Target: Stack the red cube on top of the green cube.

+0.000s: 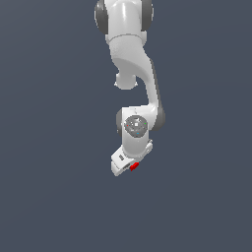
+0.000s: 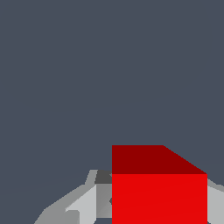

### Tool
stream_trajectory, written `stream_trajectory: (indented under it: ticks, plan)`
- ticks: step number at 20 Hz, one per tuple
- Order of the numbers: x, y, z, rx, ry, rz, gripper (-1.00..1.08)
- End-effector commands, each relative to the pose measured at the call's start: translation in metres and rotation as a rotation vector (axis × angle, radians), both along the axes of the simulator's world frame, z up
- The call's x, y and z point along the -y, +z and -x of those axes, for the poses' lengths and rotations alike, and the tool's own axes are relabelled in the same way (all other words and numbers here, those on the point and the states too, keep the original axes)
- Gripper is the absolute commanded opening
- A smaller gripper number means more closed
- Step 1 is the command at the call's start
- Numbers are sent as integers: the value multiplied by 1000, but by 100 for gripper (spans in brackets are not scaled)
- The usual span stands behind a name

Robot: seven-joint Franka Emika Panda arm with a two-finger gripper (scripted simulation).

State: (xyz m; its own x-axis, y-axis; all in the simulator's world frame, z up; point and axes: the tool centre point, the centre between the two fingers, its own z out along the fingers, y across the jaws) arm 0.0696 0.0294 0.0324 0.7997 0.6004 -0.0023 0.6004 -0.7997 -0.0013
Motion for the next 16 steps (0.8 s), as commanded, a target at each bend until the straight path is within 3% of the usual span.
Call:
stream_trajectory:
  ticks: [1,9,16]
  plan:
    - [0,13,0,2,0,0,-100]
    - [0,68,0,3,1,0,-100]
    - [0,87,-1,3,0,0,-100]
